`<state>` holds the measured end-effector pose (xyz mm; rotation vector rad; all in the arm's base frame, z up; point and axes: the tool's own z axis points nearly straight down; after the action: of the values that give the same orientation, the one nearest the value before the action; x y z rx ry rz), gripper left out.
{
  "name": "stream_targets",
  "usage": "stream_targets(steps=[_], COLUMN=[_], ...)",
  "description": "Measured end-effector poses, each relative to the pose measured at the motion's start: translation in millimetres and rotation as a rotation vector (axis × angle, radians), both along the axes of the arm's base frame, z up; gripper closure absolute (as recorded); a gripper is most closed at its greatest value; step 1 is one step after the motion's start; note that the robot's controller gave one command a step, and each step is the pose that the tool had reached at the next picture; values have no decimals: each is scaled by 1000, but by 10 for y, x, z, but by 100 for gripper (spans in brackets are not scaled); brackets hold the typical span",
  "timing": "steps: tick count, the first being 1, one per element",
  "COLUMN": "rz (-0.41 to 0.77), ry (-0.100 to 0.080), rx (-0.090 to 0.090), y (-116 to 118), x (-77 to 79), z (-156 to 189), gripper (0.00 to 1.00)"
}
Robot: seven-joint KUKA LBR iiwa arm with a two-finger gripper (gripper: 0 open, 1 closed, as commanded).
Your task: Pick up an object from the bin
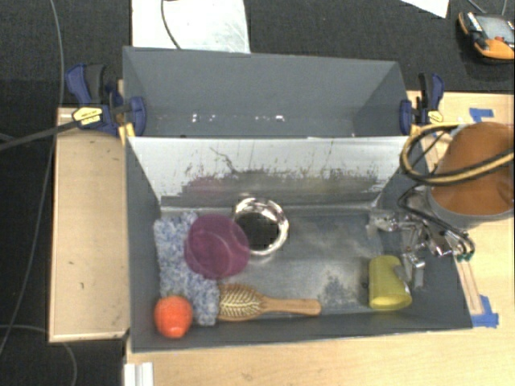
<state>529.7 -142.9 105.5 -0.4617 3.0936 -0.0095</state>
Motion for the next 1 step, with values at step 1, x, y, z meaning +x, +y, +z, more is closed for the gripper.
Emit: stream_targets(steps=[1], rz=[321], ry=[7], rx=[0], y=[-44], x=[-145], z=[269], gripper=[0])
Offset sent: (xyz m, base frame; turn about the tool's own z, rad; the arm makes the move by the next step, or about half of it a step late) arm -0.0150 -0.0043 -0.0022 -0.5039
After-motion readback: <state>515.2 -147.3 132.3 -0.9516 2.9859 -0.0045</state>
